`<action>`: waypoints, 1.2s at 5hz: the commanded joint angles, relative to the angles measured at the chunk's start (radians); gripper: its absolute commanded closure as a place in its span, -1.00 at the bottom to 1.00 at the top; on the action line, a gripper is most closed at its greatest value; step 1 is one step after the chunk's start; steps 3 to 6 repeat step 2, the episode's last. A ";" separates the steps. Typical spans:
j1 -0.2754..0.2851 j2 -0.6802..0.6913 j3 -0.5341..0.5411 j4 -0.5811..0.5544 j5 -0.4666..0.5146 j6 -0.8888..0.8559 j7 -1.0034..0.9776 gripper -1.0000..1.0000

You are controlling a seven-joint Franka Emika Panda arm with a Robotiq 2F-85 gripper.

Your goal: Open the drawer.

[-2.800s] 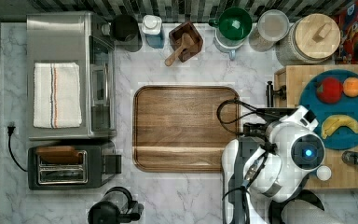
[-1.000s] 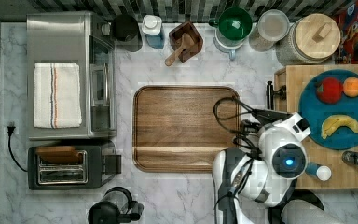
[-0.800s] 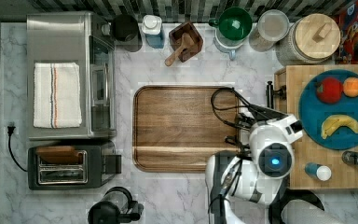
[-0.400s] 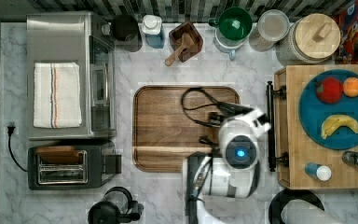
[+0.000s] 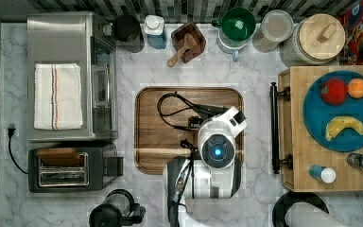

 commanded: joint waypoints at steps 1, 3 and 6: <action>0.038 -0.026 0.014 -0.001 0.003 -0.015 0.100 -1.00; 0.038 -0.026 0.014 -0.001 0.003 -0.016 0.100 -1.00; 0.038 -0.026 0.014 -0.001 0.003 -0.016 0.100 -1.00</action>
